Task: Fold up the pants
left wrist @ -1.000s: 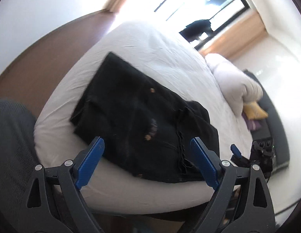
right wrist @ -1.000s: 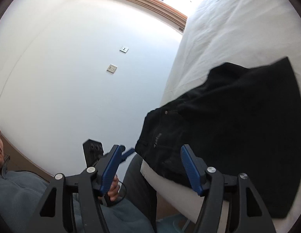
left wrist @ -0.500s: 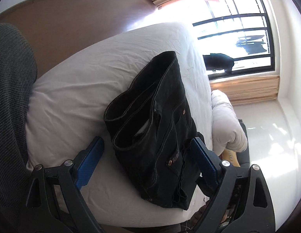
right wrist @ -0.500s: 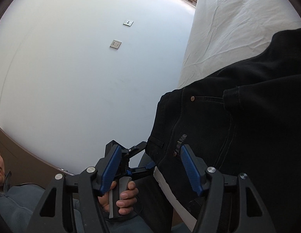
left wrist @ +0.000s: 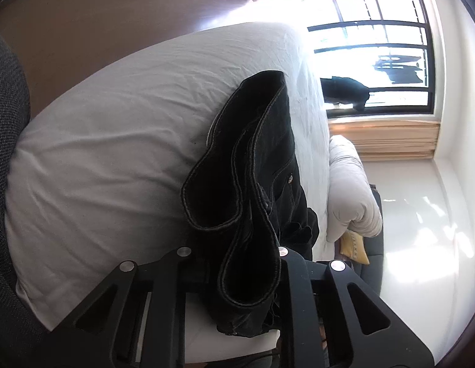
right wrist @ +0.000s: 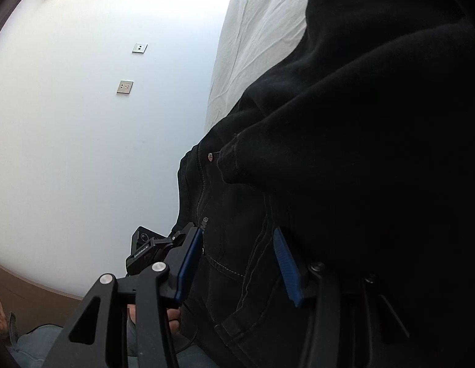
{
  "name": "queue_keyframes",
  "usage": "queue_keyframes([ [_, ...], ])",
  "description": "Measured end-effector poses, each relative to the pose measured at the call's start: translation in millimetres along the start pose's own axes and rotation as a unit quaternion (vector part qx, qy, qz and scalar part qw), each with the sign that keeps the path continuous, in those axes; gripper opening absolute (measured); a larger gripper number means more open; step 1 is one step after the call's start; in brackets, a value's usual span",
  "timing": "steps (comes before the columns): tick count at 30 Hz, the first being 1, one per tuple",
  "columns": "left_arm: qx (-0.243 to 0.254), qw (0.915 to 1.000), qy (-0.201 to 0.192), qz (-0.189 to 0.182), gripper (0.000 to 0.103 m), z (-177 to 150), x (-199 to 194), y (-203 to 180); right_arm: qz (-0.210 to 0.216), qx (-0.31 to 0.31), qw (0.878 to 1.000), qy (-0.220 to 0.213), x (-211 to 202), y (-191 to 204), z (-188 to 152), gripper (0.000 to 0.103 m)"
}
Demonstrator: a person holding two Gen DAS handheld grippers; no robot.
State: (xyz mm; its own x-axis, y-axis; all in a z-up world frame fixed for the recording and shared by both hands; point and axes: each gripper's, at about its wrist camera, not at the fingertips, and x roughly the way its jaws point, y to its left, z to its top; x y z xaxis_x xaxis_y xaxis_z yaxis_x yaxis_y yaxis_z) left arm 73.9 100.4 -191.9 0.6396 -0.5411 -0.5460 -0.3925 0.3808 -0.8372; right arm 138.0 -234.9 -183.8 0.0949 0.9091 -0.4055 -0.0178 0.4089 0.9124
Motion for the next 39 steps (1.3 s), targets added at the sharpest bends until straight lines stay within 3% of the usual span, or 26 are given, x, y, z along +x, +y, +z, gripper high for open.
queue_keyframes([
  [6, 0.091, 0.9957, -0.015, -0.002, 0.014, -6.1, -13.7, -52.8, -0.001, -0.010, 1.000, -0.007, -0.5, -0.3, -3.2, 0.051],
  [13, 0.196, 0.9803, -0.019, -0.002, 0.013, -26.4, -9.6, -121.0, 0.001, -0.017, 1.000, -0.013, -4.6, 0.0, -7.0, 0.051],
  [14, 0.210, 0.9776, -0.017, -0.002, 0.013, -30.6, -8.3, -131.3, -0.001, -0.014, 1.000, -0.011, -6.1, 1.2, -6.2, 0.053],
  [16, 0.240, 0.9708, -0.009, -0.001, 0.013, -41.6, -3.1, -152.4, -0.011, -0.008, 1.000, -0.015, -15.1, 10.7, -3.3, 0.067],
  [18, 0.289, 0.9573, -0.002, 0.000, 0.013, -58.9, 8.5, -182.0, -0.030, -0.026, 0.999, -0.029, -31.9, 27.4, 0.8, 0.081],
  [23, 0.391, 0.9201, 0.025, 0.015, 0.013, -112.1, 47.1, -227.9, -0.043, -0.103, 0.993, -0.033, -84.0, 89.7, 16.4, 0.087],
  [25, 0.429, 0.9023, 0.035, 0.024, 0.014, -134.6, 60.0, -237.0, -0.059, -0.134, 0.989, -0.035, -102.9, 116.3, 22.6, 0.094],
  [28, 0.475, 0.8779, 0.048, 0.039, 0.014, -161.9, 78.2, -247.2, -0.091, -0.159, 0.983, -0.015, -117.5, 144.9, 28.7, 0.095],
  [32, 0.502, 0.8608, 0.064, 0.055, 0.014, -177.1, 105.6, -253.8, -0.141, -0.194, 0.971, 0.014, -118.7, 167.7, 24.3, 0.095],
  [37, 0.536, 0.8382, 0.072, 0.069, 0.014, -194.4, 118.6, -254.7, -0.213, -0.168, 0.961, 0.047, -102.6, 143.3, 26.0, 0.095],
  [38, 0.542, 0.8339, 0.072, 0.072, 0.014, -197.7, 122.0, -256.7, -0.227, -0.155, 0.960, 0.049, -100.0, 134.3, 25.1, 0.094],
  [39, 0.547, 0.8308, 0.073, 0.075, 0.014, -198.7, 124.9, -258.3, -0.234, -0.145, 0.960, 0.051, -100.8, 126.6, 24.7, 0.084],
])
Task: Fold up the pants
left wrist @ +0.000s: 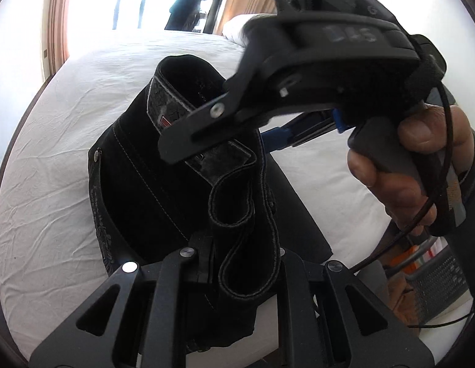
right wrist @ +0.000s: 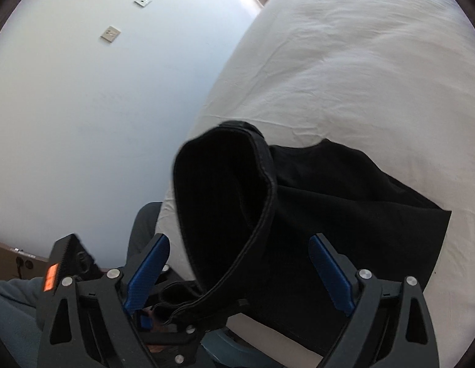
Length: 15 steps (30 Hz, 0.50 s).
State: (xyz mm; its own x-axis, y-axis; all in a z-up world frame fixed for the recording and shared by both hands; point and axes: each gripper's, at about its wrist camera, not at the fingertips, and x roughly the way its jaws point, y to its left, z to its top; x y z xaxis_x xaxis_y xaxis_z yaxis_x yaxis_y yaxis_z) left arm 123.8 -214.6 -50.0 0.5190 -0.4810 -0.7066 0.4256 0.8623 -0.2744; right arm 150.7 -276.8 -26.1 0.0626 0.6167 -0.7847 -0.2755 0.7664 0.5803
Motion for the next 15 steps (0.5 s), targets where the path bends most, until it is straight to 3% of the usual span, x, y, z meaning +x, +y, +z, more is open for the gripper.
queue_keyframes([
  [5, 0.019, 0.9997, 0.010, 0.013, 0.014, -0.8, 2.7, -10.8, -0.017, -0.018, 1.000, 0.003, 6.9, 0.9, -5.6, 0.047],
  [8, 0.033, 0.9992, 0.009, 0.021, 0.014, 2.0, 1.0, -22.0, -0.036, -0.024, 0.999, -0.010, -1.5, 2.0, -8.1, 0.032],
  [12, 0.048, 0.9985, 0.016, 0.021, 0.014, 8.8, 16.1, -40.7, -0.044, -0.027, 0.998, -0.038, -16.7, -6.3, -16.3, 0.020],
  [15, 0.070, 0.9970, 0.030, 0.018, 0.014, 15.6, 30.5, -61.8, -0.051, -0.030, 0.996, -0.060, -33.6, -15.8, -28.7, 0.018],
])
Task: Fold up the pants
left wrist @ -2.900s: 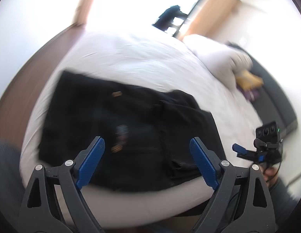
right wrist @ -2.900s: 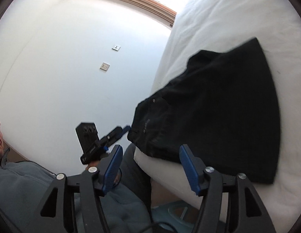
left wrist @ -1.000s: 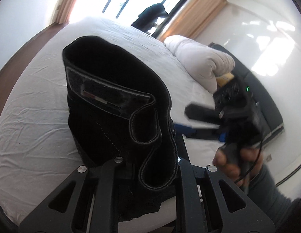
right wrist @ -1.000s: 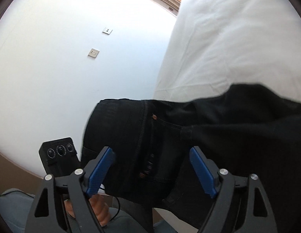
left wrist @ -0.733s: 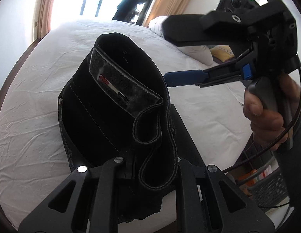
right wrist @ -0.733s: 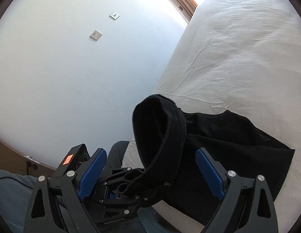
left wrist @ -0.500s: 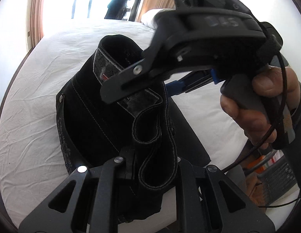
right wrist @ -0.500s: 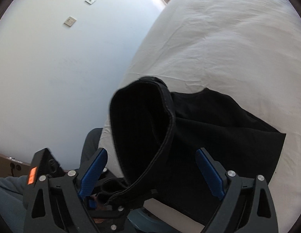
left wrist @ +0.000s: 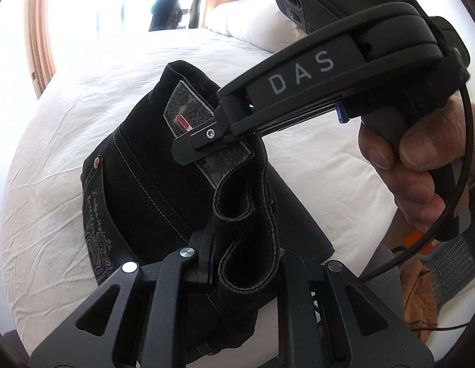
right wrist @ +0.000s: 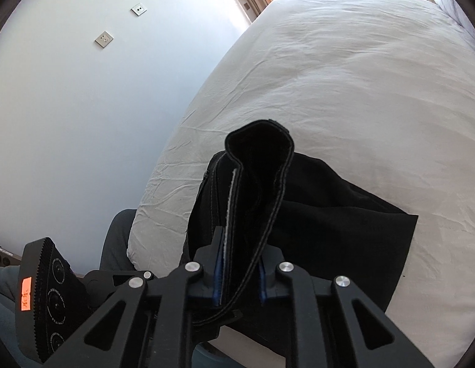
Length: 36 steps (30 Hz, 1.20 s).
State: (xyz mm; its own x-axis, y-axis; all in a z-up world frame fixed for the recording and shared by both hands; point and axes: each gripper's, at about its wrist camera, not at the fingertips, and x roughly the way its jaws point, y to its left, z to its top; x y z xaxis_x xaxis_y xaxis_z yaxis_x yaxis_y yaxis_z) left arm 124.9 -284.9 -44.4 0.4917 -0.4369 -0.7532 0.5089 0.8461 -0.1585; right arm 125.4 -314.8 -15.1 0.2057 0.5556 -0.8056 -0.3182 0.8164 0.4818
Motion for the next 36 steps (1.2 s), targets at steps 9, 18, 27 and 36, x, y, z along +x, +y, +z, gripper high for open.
queue_keyframes([
  [9, 0.078, 0.9946, 0.068, -0.007, 0.014, 8.6, 74.4, -63.7, 0.022, 0.071, 0.996, -0.047, -12.9, -96.7, -50.6, 0.018],
  [18, 0.090, 0.9904, 0.104, 0.017, 0.021, -1.1, 134.1, -79.1, 0.045, 0.147, 0.987, -0.050, 27.8, -164.7, -70.1, 0.018],
  [27, 0.074, 0.9917, 0.105, 0.007, 0.035, -22.5, 131.7, -84.4, 0.051, 0.111, 0.992, -0.043, 29.8, -165.1, -60.5, 0.018],
  [36, -0.028, 0.9939, 0.047, -0.095, 0.074, -18.0, 41.7, -31.6, -0.003, 0.192, 0.976, -0.103, -16.9, -184.8, -74.8, 0.080],
])
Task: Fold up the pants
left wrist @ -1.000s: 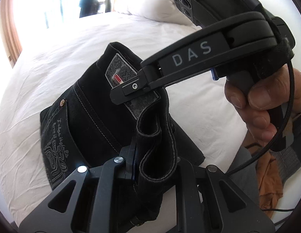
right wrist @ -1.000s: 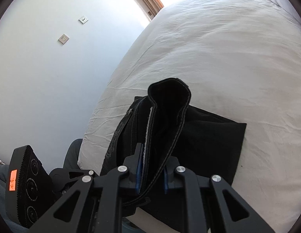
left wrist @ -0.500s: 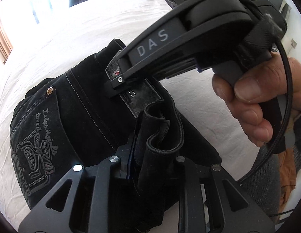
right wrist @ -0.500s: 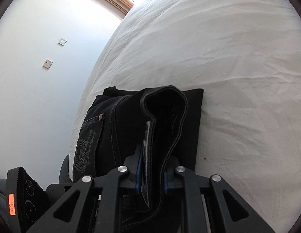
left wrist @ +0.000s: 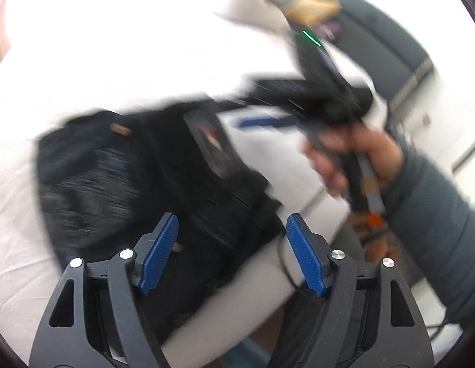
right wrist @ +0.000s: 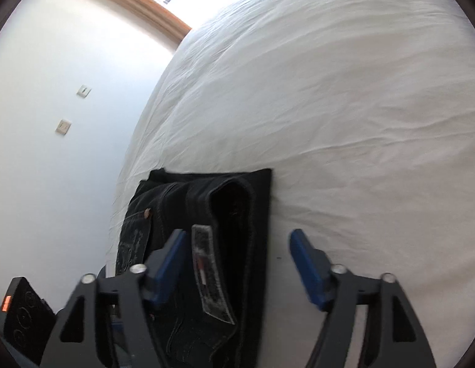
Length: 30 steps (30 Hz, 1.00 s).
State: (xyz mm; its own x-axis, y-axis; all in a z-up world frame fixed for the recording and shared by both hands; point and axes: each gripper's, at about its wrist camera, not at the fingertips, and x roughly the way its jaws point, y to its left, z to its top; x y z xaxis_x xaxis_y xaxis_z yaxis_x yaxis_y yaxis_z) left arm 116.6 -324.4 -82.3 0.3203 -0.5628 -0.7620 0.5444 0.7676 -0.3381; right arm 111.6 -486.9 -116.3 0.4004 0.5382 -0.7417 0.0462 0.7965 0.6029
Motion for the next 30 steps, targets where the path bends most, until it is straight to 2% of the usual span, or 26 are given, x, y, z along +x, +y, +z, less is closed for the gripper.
queue_keyframes([
  [1, -0.022, 0.9996, -0.017, 0.006, 0.074, 3.1, -6.2, 14.9, 0.001, 0.007, 1.000, -0.012, -10.5, 0.1, 0.0, 0.080],
  [2, -0.041, 0.9989, -0.021, 0.010, 0.074, 5.9, -7.4, 29.2, 0.019, 0.009, 0.999, -0.026, -21.9, 3.2, -1.1, 0.080],
  [4, -0.066, 0.9974, -0.019, 0.019, 0.074, 7.2, -3.0, 55.9, 0.074, -0.004, 0.996, -0.053, -42.7, 18.5, -8.2, 0.080],
  [6, -0.066, 0.9970, -0.026, 0.030, 0.074, 4.8, 4.9, 75.7, 0.133, -0.024, 0.990, -0.051, -49.1, 37.3, -20.9, 0.080],
  [7, -0.067, 0.9971, -0.020, 0.031, 0.074, 0.8, 11.2, 81.3, 0.149, -0.035, 0.987, -0.044, -47.3, 44.6, -28.8, 0.080],
  [9, -0.067, 0.9970, -0.003, 0.038, 0.074, -8.9, 27.9, 90.8, 0.153, -0.044, 0.987, -0.017, -31.6, 48.4, -46.2, 0.080],
  [10, -0.060, 0.9971, -0.005, 0.045, 0.074, -16.2, 36.2, 95.7, 0.136, -0.034, 0.990, 0.009, -16.6, 41.5, -55.6, 0.080],
  [11, -0.049, 0.9976, -0.011, 0.049, 0.074, -13.6, 40.4, 101.4, 0.118, -0.015, 0.992, 0.038, -0.7, 29.9, -64.4, 0.077],
  [12, -0.029, 0.9978, -0.016, 0.058, 0.074, -18.3, 43.2, 99.0, 0.109, 0.004, 0.993, 0.053, 12.1, 16.4, -74.0, 0.067],
  [14, 0.020, 0.9959, -0.018, 0.086, 0.074, -25.0, 48.5, 86.7, 0.132, 0.009, 0.991, 0.017, 6.2, -0.1, -84.8, 0.060],
  [16, 0.033, 0.9948, -0.012, 0.095, 0.074, -24.6, 49.0, 80.0, 0.144, 0.031, 0.989, 0.015, -4.1, -9.0, -86.3, 0.060],
  [17, 0.023, 0.9959, -0.013, 0.086, 0.074, -22.9, 44.4, 81.5, 0.140, 0.029, 0.990, 0.020, -9.0, -8.7, -85.0, 0.060],
  [19, 0.003, 0.9986, -0.032, 0.042, 0.074, -20.3, 28.8, 82.9, 0.130, 0.011, 0.991, 0.020, -21.3, 1.9, -77.2, 0.062],
  [20, 0.006, 0.9986, -0.040, 0.034, 0.074, -21.3, 24.9, 82.5, 0.146, 0.001, 0.989, 0.014, -26.6, 10.2, -70.5, 0.062],
  [21, 0.016, 0.9983, -0.045, 0.034, 0.074, -23.6, 24.2, 80.7, 0.172, -0.013, 0.985, 0.001, -32.0, 20.5, -62.0, 0.063],
  [24, 0.046, 0.9975, -0.013, 0.053, 0.074, -34.3, 46.7, 75.7, 0.223, -0.048, 0.973, -0.018, -27.8, 52.8, -28.9, 0.074],
  [26, 0.065, 0.9956, -0.033, 0.059, 0.074, -41.9, 52.2, 78.2, 0.238, -0.052, 0.970, -0.004, -4.3, 64.8, -6.3, 0.074],
  [27, 0.074, 0.9949, -0.033, 0.060, 0.074, -43.5, 53.6, 77.9, 0.236, -0.050, 0.970, 0.012, 12.1, 66.9, 2.4, 0.074],
  [29, 0.077, 0.9954, -0.029, 0.050, 0.074, -44.0, 52.4, 77.4, 0.196, -0.030, 0.979, 0.045, 46.0, 59.6, 13.5, 0.074],
  [30, 0.074, 0.9960, -0.025, 0.043, 0.074, -43.9, 48.9, 75.3, 0.181, -0.016, 0.982, 0.058, 60.5, 54.5, 15.9, 0.070],
])
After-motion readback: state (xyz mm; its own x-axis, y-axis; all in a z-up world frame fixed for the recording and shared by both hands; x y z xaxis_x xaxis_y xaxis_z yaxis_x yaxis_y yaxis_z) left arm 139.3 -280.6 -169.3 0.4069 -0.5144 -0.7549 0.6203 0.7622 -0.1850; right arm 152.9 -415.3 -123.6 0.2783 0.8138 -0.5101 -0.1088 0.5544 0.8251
